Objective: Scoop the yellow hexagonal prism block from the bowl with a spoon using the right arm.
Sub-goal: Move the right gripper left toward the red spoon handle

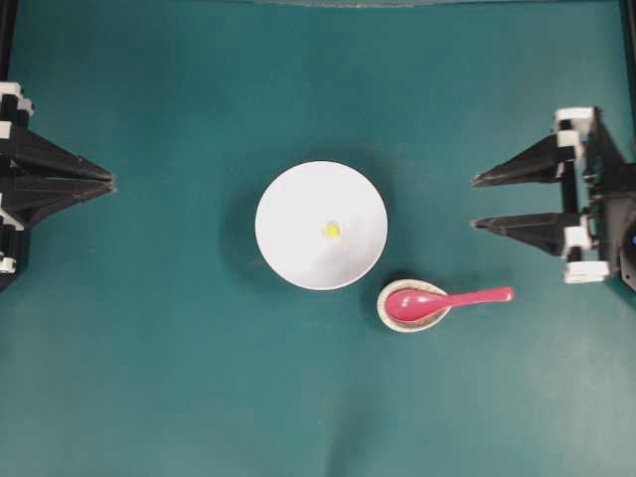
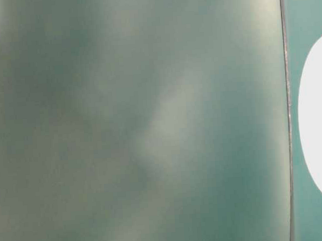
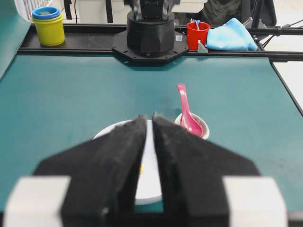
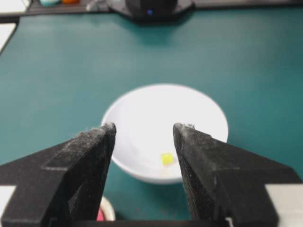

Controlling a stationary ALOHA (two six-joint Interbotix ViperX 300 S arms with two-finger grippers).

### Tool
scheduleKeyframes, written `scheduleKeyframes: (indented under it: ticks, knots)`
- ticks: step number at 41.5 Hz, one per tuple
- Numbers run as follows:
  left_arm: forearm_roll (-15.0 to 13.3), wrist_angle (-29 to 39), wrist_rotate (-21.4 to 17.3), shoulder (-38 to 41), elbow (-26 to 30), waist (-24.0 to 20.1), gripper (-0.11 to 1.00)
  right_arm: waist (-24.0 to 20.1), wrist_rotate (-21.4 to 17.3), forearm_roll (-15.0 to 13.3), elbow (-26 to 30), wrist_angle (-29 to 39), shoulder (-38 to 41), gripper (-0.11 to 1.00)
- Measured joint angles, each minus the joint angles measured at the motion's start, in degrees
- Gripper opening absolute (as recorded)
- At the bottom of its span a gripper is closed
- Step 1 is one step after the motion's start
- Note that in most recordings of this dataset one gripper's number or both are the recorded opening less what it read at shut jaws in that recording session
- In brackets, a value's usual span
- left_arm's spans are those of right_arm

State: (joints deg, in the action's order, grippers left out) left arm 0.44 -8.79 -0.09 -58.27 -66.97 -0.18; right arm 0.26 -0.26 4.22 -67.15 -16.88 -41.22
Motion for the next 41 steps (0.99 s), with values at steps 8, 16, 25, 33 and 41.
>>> scheduleKeyframes:
  ticks: [8, 16, 25, 33, 41]
  knots:
    - [-0.1, 0.3, 0.1, 0.0, 0.0, 0.1, 0.14, 0.0, -0.1, 2.6, -1.8, -5.2, 6.7, 0.57]
    - [0.0, 0.4, 0.0, 0.1, 0.0, 0.0, 0.14, -1.1, -0.4, 5.0, -3.7, -11.2, 12.6, 0.57]
    - [0.0, 0.6, 0.0, 0.1, 0.0, 0.1, 0.14, -5.6, -0.4, 9.6, -6.3, -18.0, 17.7, 0.57]
    - [0.0, 0.7, 0.0, 0.1, 0.0, 0.1, 0.14, -11.2, -0.4, 13.8, -8.5, -25.0, 21.7, 0.57]
    - [0.0, 0.7, 0.0, 0.1, 0.0, 0.0, 0.14, -15.6, -0.4, 18.1, -9.4, -31.0, 26.4, 0.57]
